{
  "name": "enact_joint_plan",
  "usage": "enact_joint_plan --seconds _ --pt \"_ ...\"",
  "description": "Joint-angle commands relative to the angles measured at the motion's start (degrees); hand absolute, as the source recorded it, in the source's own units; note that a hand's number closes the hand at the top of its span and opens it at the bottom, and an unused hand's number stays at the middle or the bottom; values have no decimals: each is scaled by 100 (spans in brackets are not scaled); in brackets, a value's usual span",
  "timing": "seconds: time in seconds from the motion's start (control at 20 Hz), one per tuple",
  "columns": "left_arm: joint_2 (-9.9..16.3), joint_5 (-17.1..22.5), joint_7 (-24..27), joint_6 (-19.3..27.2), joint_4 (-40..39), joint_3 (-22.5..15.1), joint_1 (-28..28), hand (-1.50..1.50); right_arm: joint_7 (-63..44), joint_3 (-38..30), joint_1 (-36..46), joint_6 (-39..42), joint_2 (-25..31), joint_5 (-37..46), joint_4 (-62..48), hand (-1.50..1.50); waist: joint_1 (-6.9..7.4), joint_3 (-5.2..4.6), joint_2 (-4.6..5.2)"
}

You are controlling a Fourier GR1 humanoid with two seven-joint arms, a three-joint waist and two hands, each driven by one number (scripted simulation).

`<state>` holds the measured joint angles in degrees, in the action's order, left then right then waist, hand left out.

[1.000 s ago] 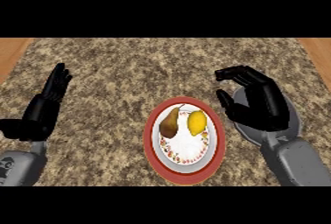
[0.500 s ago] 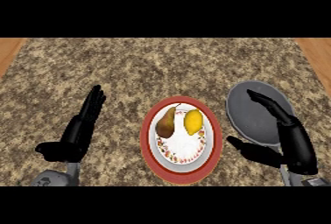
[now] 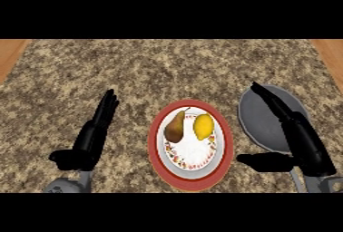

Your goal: Pick the lemon from the plate and place it in the pan

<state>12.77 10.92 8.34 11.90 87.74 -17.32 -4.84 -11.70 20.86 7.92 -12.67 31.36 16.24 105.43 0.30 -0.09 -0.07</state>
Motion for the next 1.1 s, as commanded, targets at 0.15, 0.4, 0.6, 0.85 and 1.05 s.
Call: enact_joint_plan --seconds 0.15,0.4,0.6,0.85,1.05 --pt "-15 2 -16 -156 39 20 7 0 -1920 477 1343 1380 73 422 -312 -150 77 -3 11" --pt "49 84 340 -399 -78 70 325 0 -2470 1437 1707 1992 -449 1025 -1036 -150 105 -2 17" --pt "-18 -69 -203 -129 272 103 144 0 -2825 1646 2007 2363 -848 1442 -1508 -150 54 7 4" --pt "-93 -89 -377 -267 234 280 -76 0 -2716 1680 1965 2329 -1620 1899 -2419 -150 6 9 11" --pt "-360 -524 -335 -89 408 171 180 0 -2583 1267 1611 2685 -1673 2201 -2094 -150 -20 9 2"
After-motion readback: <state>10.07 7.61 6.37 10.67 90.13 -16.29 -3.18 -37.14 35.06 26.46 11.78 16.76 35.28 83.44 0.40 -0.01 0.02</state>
